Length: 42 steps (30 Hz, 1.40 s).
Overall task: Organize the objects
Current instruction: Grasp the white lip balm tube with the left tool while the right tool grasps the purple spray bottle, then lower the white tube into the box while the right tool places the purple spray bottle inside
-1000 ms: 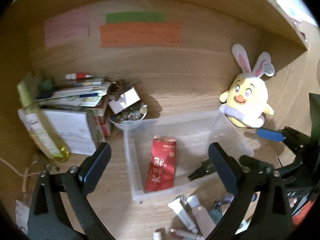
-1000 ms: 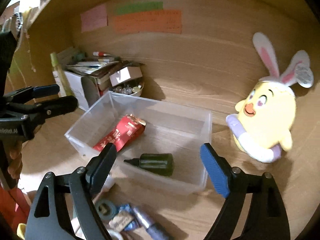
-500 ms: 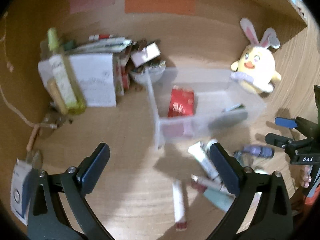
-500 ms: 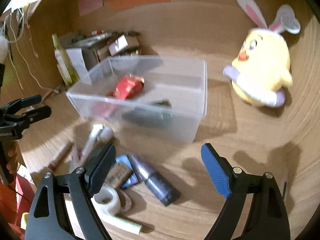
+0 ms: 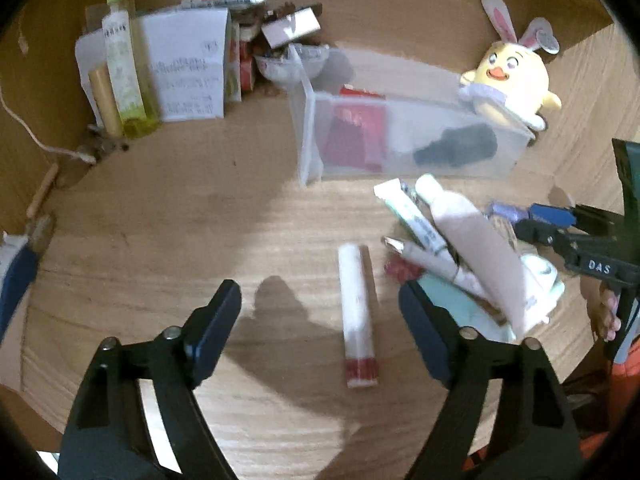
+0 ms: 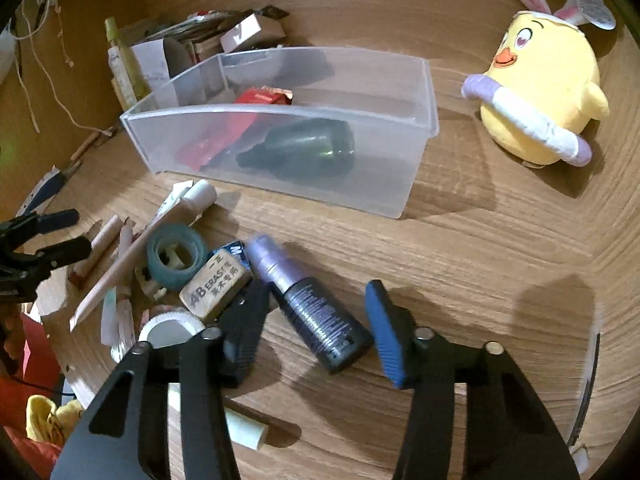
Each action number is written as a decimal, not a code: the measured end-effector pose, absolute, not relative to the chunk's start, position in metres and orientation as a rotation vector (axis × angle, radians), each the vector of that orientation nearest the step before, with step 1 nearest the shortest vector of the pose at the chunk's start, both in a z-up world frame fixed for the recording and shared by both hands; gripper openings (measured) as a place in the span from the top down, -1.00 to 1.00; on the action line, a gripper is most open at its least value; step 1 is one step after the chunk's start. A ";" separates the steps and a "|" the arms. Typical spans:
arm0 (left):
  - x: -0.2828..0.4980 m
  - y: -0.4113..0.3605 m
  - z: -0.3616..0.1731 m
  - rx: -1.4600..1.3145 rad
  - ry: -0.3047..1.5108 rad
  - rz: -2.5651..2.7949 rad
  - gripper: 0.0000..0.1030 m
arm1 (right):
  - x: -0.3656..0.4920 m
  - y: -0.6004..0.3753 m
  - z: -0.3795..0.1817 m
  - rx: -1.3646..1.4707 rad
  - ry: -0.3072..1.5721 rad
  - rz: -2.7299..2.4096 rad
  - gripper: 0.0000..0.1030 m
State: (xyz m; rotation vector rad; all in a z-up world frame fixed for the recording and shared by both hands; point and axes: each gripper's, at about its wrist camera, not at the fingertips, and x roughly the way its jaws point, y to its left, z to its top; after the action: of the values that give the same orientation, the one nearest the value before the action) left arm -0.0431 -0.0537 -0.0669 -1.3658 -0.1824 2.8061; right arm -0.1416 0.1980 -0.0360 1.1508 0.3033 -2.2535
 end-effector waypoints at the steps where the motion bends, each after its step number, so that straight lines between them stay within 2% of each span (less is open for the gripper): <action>1: -0.042 -0.054 -0.070 -1.375 -0.190 2.800 -0.52 | -0.141 0.198 -0.037 1.152 0.306 -2.248 0.31; 5: -0.038 -0.051 -0.076 -1.374 -0.163 2.833 -0.33 | -0.137 0.200 -0.041 1.156 0.300 -2.243 0.52; 7: -0.037 -0.050 -0.076 -1.353 -0.148 2.855 -0.10 | -0.135 0.202 -0.041 1.153 0.289 -2.257 0.54; 9: -0.036 -0.047 -0.076 -1.339 -0.100 2.874 0.27 | -0.133 0.206 -0.041 1.153 0.269 -2.271 0.54; 14: -0.037 -0.045 -0.077 -1.315 -0.063 2.887 0.70 | -0.126 0.216 -0.035 1.136 0.230 -2.304 0.54; 22: -0.038 -0.055 -0.065 -1.268 -0.172 2.891 0.72 | -0.118 0.228 -0.012 1.053 0.160 -2.354 0.54; 42: -0.086 -0.046 0.027 -0.896 -0.245 2.919 0.72 | -0.143 0.206 0.063 0.786 0.055 -2.407 0.54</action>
State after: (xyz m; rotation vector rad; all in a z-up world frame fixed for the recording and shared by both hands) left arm -0.0858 -0.0460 0.0273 -0.8956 -0.2453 2.9190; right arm -0.1432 0.2056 0.0630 0.7860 0.0551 -2.4070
